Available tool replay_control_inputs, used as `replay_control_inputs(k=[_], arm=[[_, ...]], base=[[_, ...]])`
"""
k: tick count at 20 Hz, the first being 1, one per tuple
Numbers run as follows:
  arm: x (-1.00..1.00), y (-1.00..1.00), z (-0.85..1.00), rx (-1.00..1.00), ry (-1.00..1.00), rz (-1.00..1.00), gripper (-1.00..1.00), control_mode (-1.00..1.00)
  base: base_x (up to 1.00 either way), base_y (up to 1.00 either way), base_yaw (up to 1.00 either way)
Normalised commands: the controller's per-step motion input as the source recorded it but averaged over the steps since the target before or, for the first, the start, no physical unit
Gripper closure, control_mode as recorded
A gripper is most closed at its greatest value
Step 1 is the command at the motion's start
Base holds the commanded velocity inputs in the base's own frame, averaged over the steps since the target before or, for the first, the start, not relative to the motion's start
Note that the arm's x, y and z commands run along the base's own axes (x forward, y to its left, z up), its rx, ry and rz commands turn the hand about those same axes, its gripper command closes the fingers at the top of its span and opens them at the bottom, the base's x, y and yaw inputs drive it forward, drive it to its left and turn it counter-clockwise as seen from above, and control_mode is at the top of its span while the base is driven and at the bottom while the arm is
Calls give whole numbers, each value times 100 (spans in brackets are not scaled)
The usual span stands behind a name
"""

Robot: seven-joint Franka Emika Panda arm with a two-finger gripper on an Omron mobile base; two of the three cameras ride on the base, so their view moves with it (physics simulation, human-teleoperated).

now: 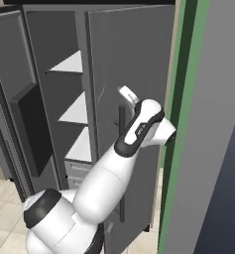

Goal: Pick up the frozen chicken drumstick from the freezer, place it on any shelf in the fridge, and close the fridge and freezer doors when done.

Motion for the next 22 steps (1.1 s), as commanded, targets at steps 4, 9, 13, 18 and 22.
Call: replay_control_inputs(k=[4, 9, 13, 18, 22], arm=[[31, 47, 22, -2, 0, -15, -100, -100], [25, 39, 24, -1, 0, -21, -100, -100], [19, 16, 34, 0, 1, -21, -100, -100], [9, 0, 36, 0, 13, -14, -100, -100], [13, 0, 24, 0, 23, -9, -100, -100]], base=[[0, 0, 0], [0, 0, 0], [0, 0, 0], [0, 0, 0], [0, 0, 0]])
